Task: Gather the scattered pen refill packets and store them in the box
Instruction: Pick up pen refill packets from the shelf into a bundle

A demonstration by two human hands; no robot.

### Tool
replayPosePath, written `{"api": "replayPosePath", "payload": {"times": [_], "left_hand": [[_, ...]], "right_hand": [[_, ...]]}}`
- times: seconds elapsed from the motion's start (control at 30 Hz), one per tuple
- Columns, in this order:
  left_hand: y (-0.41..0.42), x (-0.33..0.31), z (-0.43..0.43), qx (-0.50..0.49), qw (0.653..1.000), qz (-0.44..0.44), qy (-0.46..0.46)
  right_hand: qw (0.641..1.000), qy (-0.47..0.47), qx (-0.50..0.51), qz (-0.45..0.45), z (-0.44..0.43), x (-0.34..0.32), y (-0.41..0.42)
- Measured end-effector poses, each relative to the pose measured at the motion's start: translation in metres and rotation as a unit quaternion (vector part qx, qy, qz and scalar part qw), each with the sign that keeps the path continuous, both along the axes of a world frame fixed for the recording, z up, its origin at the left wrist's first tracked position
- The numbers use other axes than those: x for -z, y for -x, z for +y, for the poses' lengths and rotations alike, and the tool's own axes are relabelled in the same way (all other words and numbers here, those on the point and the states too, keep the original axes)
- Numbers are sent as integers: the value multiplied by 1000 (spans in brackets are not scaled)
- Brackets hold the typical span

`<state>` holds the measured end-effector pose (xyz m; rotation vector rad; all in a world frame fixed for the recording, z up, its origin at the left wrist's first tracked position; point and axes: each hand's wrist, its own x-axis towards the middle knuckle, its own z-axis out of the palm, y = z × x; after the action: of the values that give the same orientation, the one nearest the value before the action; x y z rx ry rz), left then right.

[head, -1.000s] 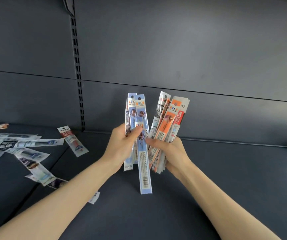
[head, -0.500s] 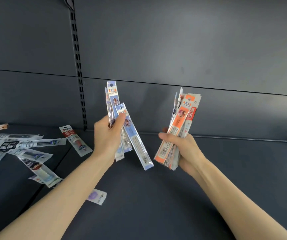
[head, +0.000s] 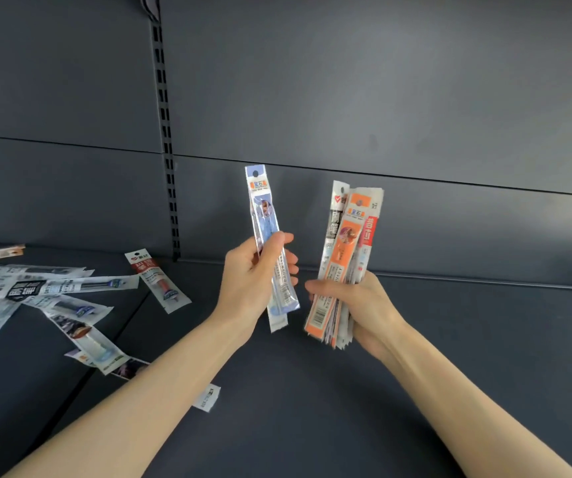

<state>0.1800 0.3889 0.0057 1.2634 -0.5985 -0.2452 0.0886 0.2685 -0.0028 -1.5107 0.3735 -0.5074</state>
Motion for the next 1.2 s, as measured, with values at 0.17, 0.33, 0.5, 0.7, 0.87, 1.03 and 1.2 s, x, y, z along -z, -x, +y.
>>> {"api": "replayPosePath", "payload": {"times": [0.17,0.33,0.5,0.7,0.87,1.03,1.2], "left_hand": [[1,2,0,48,997,53,-13],[7,4,0,150,985,90,-13],[8,-8,3,208,978,13,-24],[-1,-33,-4,188,979,-46,-61],[-5,-23,-5,193,974,-66,-100],[-5,-22,-2,205,967,-94,-120],[-11,-23,2,207,961,-115,-141]], "right_hand": [[999,-13,-37,-10,-1,1,4],[998,14,-55,4,8,5,2],[997,46,-62,2,8,3,0],[986,102,-135,1,13,-4,-8],[978,158,-135,22,19,0,-11],[970,195,-147,12,22,3,-14],[969,197,-148,5,22,4,-18]]}}
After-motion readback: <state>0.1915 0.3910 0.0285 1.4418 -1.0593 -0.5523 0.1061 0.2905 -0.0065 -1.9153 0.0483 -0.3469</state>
